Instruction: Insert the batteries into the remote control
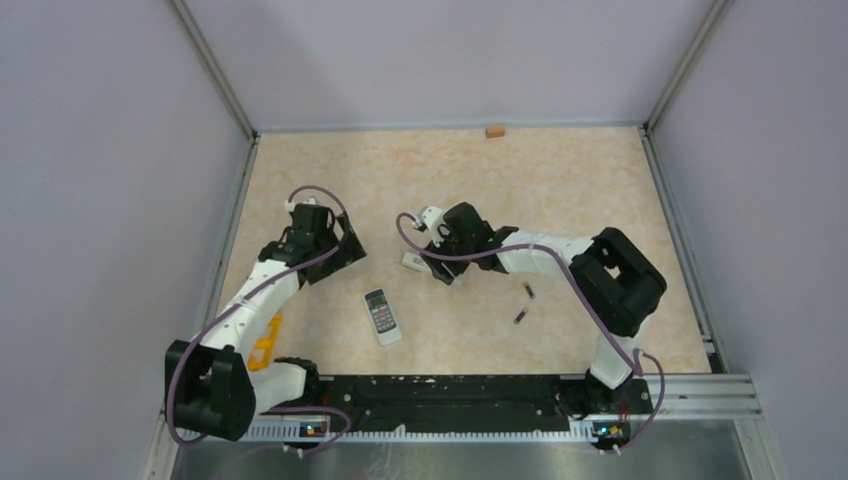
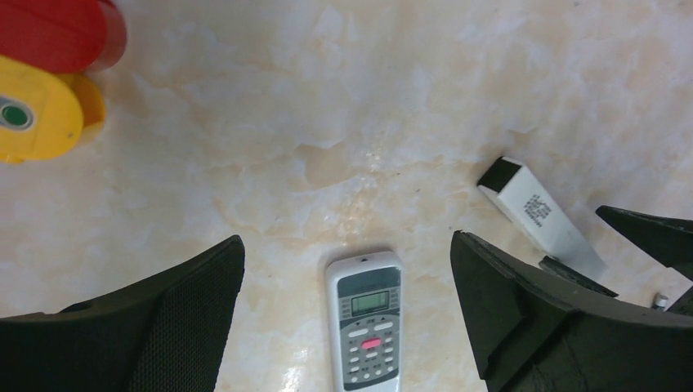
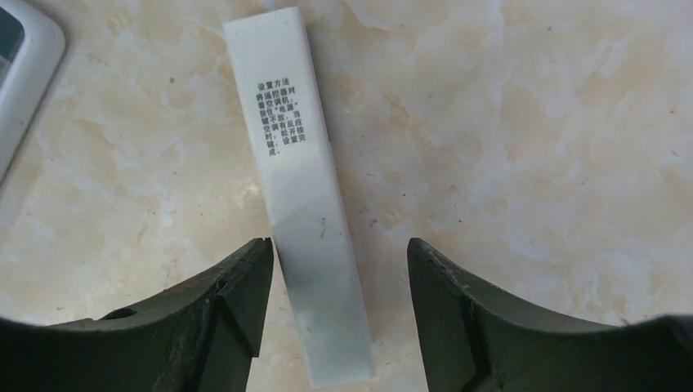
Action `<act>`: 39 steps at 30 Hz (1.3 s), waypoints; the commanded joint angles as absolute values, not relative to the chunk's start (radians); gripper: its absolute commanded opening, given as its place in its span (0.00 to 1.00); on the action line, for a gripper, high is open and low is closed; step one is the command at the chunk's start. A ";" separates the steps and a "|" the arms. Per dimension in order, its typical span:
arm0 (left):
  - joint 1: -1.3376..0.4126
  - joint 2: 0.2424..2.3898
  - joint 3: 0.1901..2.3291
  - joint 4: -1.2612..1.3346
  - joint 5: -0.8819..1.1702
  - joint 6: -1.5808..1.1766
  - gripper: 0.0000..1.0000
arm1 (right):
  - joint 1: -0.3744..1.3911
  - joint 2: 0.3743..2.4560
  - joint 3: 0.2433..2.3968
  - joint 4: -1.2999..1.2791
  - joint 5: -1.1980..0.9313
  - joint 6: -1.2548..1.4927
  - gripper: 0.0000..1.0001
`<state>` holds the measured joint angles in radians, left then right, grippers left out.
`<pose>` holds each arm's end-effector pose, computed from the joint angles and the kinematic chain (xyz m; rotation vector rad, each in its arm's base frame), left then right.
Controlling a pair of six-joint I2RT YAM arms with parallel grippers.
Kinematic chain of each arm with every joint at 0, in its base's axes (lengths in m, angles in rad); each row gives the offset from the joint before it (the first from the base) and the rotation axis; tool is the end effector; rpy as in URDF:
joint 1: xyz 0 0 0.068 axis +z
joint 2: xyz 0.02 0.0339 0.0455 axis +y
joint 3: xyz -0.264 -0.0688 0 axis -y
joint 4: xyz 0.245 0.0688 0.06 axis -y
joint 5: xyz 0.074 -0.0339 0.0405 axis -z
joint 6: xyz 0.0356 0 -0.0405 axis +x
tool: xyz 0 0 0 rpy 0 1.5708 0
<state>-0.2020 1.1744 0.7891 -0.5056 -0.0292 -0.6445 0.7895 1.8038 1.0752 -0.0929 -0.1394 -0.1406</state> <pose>0.2320 -0.0464 0.2353 -0.5591 2.4268 -0.3286 0.2628 0.2719 0.1720 -1.1512 2.1453 0.4661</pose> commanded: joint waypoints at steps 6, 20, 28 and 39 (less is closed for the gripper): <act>-0.192 1.111 0.721 -0.569 -0.037 -0.642 0.99 | 0.793 1.807 1.069 -0.032 0.043 -0.140 0.47; -0.425 1.187 0.591 -0.422 -0.026 -0.778 0.99 | 0.573 1.817 1.078 0.003 0.406 0.250 0.30; -0.497 1.263 0.586 -0.401 -0.051 -0.846 0.94 | 0.525 1.821 1.120 -0.027 0.323 0.274 0.60; -0.596 1.435 0.684 -0.548 -0.204 -0.975 0.84 | 0.523 1.709 1.100 -0.116 0.265 0.370 0.75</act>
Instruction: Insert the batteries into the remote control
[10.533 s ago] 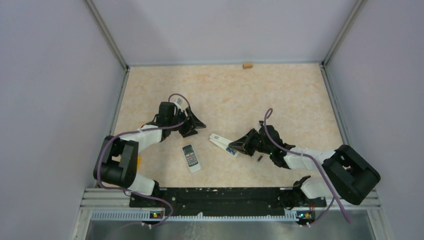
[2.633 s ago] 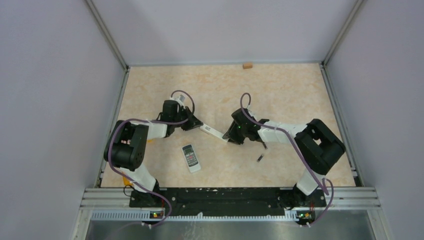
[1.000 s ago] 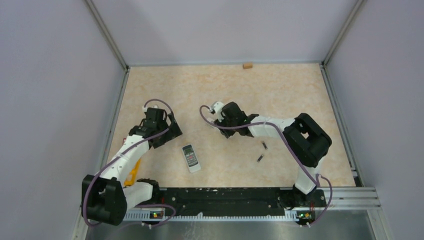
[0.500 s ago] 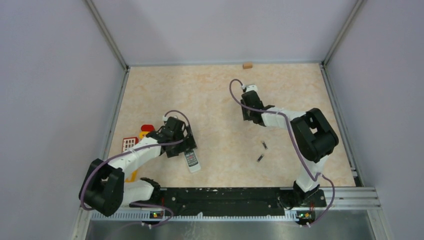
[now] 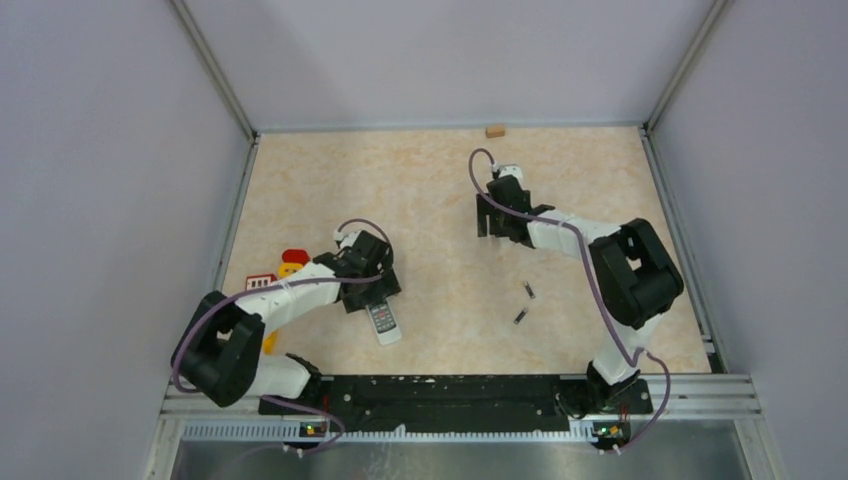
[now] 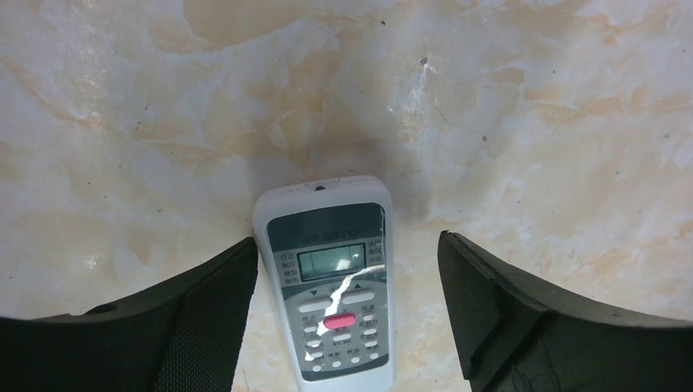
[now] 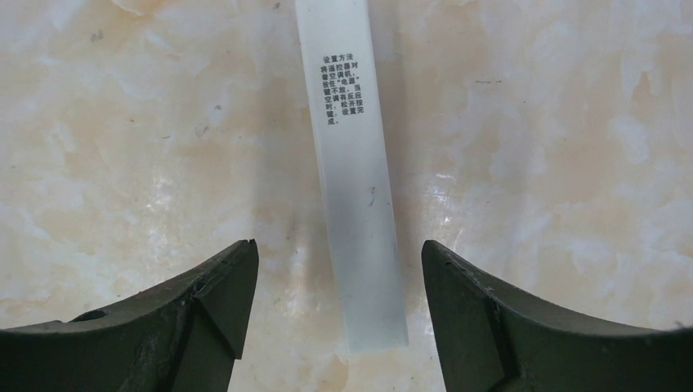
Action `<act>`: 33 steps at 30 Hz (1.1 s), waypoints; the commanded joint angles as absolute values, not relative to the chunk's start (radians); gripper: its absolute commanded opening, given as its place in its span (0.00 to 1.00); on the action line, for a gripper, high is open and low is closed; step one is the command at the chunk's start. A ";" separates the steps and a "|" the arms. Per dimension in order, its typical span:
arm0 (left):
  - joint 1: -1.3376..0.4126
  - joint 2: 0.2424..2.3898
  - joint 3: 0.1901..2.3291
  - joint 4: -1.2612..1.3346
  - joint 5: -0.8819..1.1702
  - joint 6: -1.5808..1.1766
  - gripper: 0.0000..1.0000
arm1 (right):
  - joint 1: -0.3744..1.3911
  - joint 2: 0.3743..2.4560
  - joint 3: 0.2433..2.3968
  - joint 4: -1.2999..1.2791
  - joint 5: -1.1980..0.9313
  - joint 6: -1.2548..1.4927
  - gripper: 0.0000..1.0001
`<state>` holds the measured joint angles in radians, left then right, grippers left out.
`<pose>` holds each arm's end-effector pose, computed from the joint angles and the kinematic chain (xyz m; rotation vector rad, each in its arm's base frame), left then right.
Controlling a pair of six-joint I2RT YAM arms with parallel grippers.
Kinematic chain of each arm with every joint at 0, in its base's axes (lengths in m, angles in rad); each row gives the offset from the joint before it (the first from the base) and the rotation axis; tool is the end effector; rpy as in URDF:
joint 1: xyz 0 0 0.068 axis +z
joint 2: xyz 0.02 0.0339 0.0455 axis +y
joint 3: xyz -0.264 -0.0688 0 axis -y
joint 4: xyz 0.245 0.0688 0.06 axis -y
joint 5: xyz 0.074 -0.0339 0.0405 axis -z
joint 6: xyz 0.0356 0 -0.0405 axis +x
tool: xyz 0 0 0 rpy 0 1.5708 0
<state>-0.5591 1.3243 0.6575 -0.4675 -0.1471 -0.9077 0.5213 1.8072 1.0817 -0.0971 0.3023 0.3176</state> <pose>0.1989 -0.1183 0.1662 -0.5135 2.6607 -0.2539 0.3334 0.1793 0.1733 -0.0988 2.3442 0.0487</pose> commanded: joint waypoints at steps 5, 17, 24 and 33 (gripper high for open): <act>-0.656 1.549 0.729 -0.611 -0.219 -1.018 0.71 | 0.524 1.636 1.065 -0.134 0.213 0.401 0.75; -0.656 1.433 0.851 -0.395 -0.161 -0.763 0.37 | 0.523 1.496 0.948 -0.081 -0.175 0.419 0.66; -0.564 1.438 0.940 -0.232 0.087 -0.624 0.34 | 0.526 1.371 0.704 0.301 -0.558 0.603 0.72; -0.451 1.387 0.919 0.021 0.475 -0.691 0.31 | 0.589 1.337 0.520 0.832 -0.671 0.889 0.79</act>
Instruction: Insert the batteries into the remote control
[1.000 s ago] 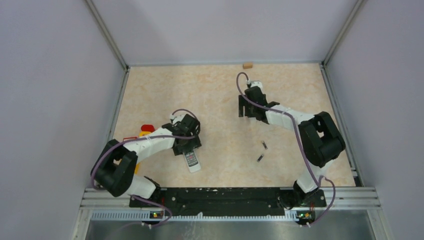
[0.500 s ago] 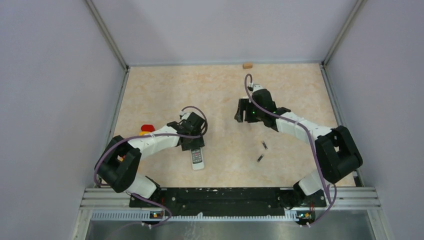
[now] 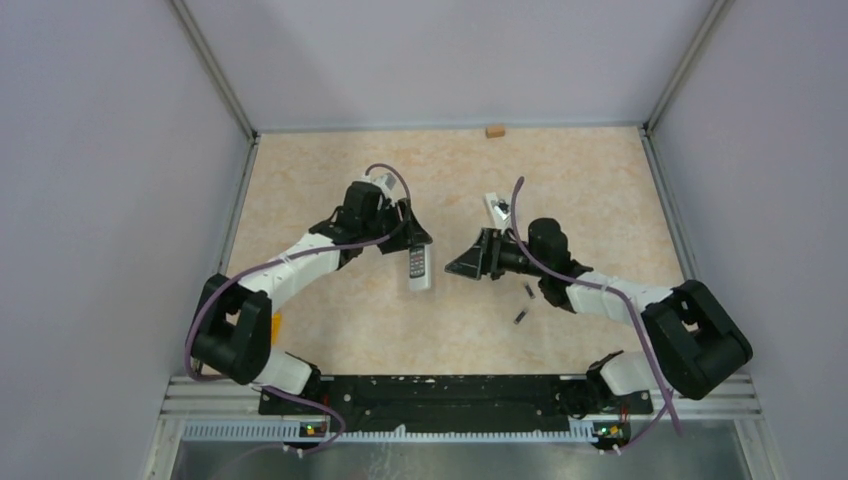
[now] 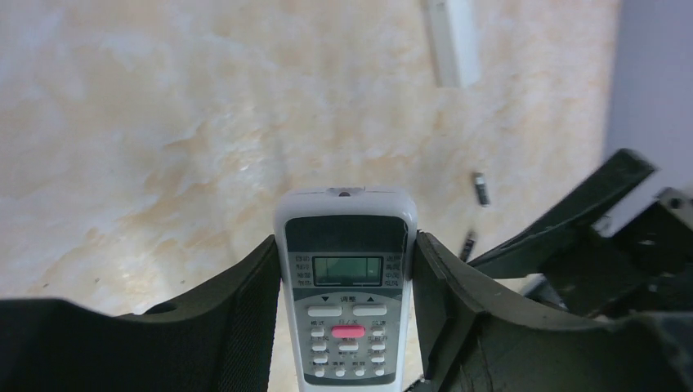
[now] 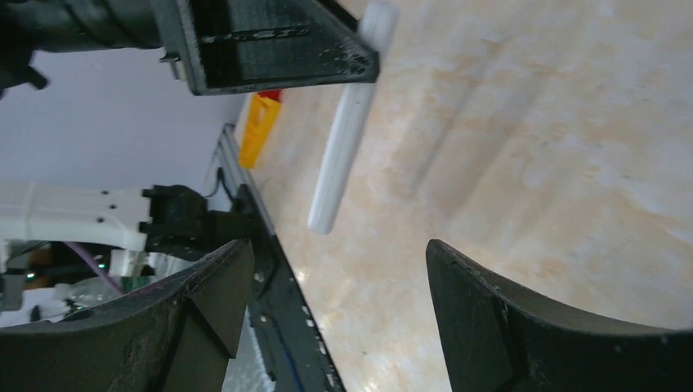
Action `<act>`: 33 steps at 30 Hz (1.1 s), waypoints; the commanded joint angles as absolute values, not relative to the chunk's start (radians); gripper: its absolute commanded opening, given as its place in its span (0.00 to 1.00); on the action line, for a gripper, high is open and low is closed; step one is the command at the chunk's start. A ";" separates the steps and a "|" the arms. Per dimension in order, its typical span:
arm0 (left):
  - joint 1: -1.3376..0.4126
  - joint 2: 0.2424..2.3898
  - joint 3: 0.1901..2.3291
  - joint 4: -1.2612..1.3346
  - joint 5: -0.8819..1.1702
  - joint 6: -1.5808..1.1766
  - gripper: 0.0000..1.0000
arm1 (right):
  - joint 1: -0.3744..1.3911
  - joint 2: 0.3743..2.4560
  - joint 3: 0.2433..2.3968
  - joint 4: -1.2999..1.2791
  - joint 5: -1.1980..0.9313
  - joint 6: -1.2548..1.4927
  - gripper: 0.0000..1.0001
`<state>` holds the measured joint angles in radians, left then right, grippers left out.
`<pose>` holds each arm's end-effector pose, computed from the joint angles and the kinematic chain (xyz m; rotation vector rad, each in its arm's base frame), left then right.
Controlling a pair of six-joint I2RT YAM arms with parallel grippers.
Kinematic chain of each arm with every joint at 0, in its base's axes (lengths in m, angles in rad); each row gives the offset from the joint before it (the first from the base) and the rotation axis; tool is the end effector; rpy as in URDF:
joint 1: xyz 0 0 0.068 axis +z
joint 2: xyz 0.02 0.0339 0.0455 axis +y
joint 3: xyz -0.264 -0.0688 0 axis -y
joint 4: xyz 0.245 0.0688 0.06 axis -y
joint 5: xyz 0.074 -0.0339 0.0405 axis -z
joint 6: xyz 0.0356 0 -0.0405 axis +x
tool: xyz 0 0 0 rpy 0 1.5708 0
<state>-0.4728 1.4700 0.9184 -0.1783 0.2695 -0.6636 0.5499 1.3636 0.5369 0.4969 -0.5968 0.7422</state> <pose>0.2755 -0.1515 0.2266 -0.0849 2.4348 -0.8630 0.2228 0.1601 0.1987 -0.2535 2.0985 1.3953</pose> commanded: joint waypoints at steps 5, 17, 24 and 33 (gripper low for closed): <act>-0.439 1.332 0.913 0.117 0.554 -0.764 0.32 | 0.639 1.377 0.532 0.951 -0.631 0.969 0.79; -0.433 1.263 0.891 0.298 0.676 -0.942 0.33 | 0.675 1.471 0.529 1.214 -0.595 1.140 0.79; -0.431 1.248 0.873 0.370 0.690 -0.997 0.35 | 0.675 1.560 0.549 1.468 -0.649 1.291 0.58; -0.430 1.222 0.951 0.034 0.493 -0.771 0.94 | 0.698 1.451 0.650 0.858 -0.560 0.810 0.27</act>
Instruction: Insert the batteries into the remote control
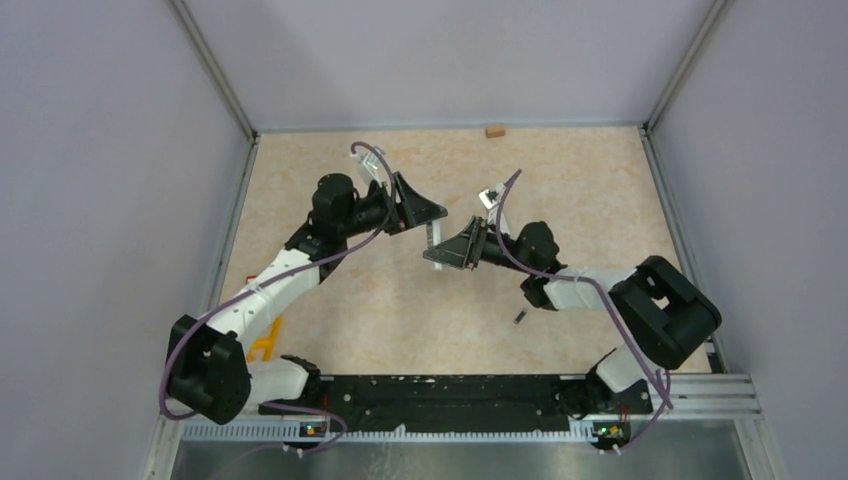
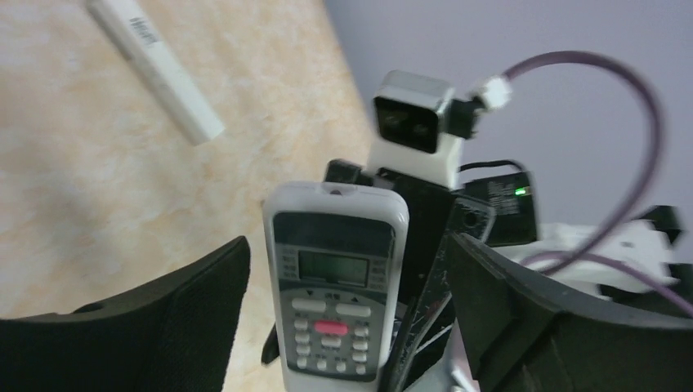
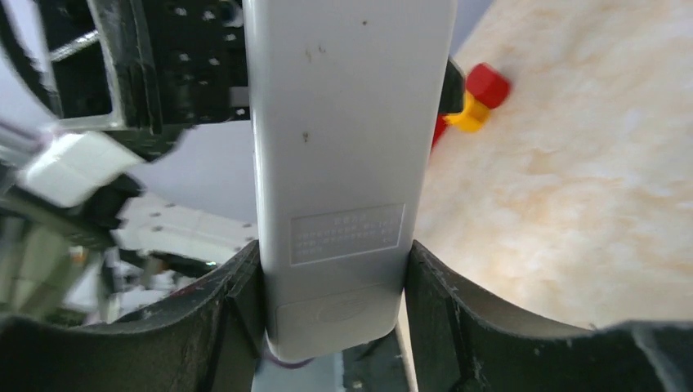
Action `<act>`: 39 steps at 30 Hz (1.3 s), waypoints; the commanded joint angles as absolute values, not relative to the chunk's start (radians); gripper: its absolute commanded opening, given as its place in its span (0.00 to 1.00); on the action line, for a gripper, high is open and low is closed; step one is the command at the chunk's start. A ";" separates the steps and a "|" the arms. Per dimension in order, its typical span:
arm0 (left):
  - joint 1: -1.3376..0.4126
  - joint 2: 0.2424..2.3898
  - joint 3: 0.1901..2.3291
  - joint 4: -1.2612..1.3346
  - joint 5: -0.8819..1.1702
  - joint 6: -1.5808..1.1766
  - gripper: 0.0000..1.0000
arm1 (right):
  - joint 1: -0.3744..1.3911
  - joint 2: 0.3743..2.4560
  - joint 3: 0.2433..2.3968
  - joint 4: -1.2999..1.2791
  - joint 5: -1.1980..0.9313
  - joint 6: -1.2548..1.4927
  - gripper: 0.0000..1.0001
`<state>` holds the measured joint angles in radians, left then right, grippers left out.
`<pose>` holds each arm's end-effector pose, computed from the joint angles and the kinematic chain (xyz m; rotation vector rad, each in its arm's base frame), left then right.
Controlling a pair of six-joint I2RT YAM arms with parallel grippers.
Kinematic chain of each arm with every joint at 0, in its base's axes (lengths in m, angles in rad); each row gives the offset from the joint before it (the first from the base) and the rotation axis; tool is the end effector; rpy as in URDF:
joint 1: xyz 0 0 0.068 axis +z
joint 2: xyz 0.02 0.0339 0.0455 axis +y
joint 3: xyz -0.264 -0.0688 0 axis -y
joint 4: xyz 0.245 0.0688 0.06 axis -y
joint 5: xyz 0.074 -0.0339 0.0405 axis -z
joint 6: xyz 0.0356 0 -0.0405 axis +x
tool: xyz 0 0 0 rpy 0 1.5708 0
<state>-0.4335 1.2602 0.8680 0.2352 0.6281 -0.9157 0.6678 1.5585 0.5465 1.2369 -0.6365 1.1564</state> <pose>0.2546 -0.1409 0.3106 0.0578 1.9567 -1.4848 0.2205 0.2009 0.2244 -0.2501 1.6816 1.8756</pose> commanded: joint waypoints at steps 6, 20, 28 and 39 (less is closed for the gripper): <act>-0.431 1.288 1.068 -0.264 0.365 -0.688 0.90 | 0.808 1.404 0.865 0.210 -0.068 0.390 0.26; -0.431 1.377 1.039 -0.263 0.360 -0.733 0.53 | 0.924 1.489 1.013 0.050 0.141 0.204 0.25; -0.431 1.412 1.037 -0.244 0.372 -0.750 0.38 | 0.946 1.514 1.041 0.029 0.126 0.189 0.25; -0.421 1.402 1.023 -0.207 0.400 -0.726 0.00 | 0.943 1.496 1.010 0.038 0.112 0.299 0.47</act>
<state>-0.4339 1.4097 1.0355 -0.2611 0.4046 -0.7525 0.9348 1.5211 0.9894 -0.0051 0.1081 0.2394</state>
